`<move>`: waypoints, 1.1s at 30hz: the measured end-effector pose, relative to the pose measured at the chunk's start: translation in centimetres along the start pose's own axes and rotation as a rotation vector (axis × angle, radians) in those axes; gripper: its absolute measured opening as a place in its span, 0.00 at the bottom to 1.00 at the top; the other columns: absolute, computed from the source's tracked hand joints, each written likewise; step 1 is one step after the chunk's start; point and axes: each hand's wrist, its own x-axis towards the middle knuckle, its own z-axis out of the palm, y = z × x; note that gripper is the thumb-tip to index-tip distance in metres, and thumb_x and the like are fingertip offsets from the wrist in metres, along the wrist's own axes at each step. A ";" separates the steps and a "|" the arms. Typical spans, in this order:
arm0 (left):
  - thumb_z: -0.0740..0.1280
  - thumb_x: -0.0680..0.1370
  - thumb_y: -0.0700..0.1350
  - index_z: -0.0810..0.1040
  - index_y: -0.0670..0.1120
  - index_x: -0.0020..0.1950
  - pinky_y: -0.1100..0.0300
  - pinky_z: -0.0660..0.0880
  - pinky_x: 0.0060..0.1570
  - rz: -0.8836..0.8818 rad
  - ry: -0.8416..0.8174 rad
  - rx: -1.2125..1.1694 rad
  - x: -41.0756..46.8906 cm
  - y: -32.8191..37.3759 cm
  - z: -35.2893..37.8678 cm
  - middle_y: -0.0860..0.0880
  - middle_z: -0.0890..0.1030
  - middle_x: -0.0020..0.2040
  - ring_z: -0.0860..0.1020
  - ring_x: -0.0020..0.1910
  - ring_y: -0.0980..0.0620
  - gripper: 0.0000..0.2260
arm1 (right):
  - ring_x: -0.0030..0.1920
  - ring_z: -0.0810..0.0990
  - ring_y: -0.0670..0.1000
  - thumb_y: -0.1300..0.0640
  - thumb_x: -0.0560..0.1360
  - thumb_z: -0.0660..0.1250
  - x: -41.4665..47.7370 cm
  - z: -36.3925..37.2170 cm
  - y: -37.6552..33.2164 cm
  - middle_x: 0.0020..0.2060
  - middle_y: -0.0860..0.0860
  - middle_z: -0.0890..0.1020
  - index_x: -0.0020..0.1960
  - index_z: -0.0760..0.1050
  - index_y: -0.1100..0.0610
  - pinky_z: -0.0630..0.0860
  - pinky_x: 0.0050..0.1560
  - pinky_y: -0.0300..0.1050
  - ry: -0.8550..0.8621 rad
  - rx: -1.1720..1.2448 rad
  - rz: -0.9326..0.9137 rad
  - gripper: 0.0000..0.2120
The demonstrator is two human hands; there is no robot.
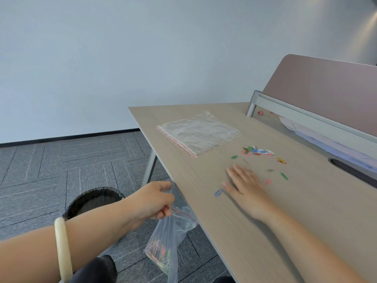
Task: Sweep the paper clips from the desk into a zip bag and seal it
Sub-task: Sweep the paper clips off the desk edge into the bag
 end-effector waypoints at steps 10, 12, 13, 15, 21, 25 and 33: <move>0.57 0.74 0.33 0.62 0.47 0.74 0.68 0.67 0.22 0.009 -0.009 0.000 0.1 0.0 0.6 0.47 0.78 0.23 0.69 0.23 0.55 0.28 | 0.76 0.49 0.47 0.46 0.79 0.52 2.3 -0.7 -0.1 0.76 0.48 0.55 0.74 0.55 0.50 0.46 0.75 0.46 0.279 0.351 -0.019 0.25; 0.58 0.74 0.33 0.63 0.47 0.74 0.68 0.67 0.23 0.004 -0.011 -0.001 -0.2 0.2 0.5 0.50 0.75 0.19 0.69 0.22 0.56 0.28 | 0.76 0.44 0.53 0.39 0.77 0.49 3.4 -1.0 3.5 0.77 0.52 0.50 0.75 0.49 0.48 0.44 0.75 0.56 0.336 0.042 0.203 0.29; 0.58 0.74 0.33 0.63 0.47 0.74 0.68 0.67 0.23 0.000 -0.010 0.002 -0.2 0.3 0.4 0.50 0.74 0.19 0.70 0.21 0.57 0.28 | 0.76 0.40 0.56 0.34 0.75 0.47 3.7 -1.1 5.0 0.77 0.54 0.45 0.75 0.44 0.47 0.41 0.74 0.59 0.295 -0.064 0.345 0.33; 0.58 0.74 0.33 0.63 0.47 0.74 0.69 0.67 0.21 -0.012 -0.005 0.014 -0.1 0.4 0.4 0.50 0.74 0.19 0.69 0.19 0.57 0.28 | 0.75 0.35 0.59 0.28 0.70 0.44 4.2 -1.2 6.8 0.76 0.57 0.39 0.74 0.38 0.48 0.36 0.73 0.61 0.238 -0.114 0.544 0.40; 0.57 0.74 0.33 0.64 0.48 0.73 0.69 0.64 0.19 -0.019 -0.009 0.047 0.2 0.6 0.5 0.49 0.74 0.19 0.66 0.17 0.57 0.27 | 0.75 0.38 0.62 0.24 0.66 0.46 8.3 -2.4 8.6 0.75 0.61 0.41 0.75 0.39 0.50 0.38 0.73 0.61 0.273 -0.026 0.703 0.47; 0.57 0.73 0.33 0.65 0.49 0.73 0.68 0.65 0.21 -0.028 -0.007 0.052 0.3 0.7 0.2 0.49 0.74 0.20 0.66 0.19 0.56 0.28 | 0.75 0.40 0.61 0.24 0.67 0.46 11.4 -3.3 9.6 0.76 0.61 0.43 0.74 0.39 0.48 0.40 0.74 0.58 0.289 0.058 0.681 0.45; 0.57 0.72 0.33 0.70 0.50 0.70 0.68 0.64 0.21 -0.020 0.001 0.052 0.9 0.8 -0.2 0.48 0.74 0.21 0.65 0.20 0.55 0.28 | 0.76 0.52 0.53 0.34 0.75 0.48 15.4 -3.7 10.7 0.75 0.52 0.57 0.74 0.56 0.52 0.51 0.74 0.51 0.164 -0.028 0.297 0.33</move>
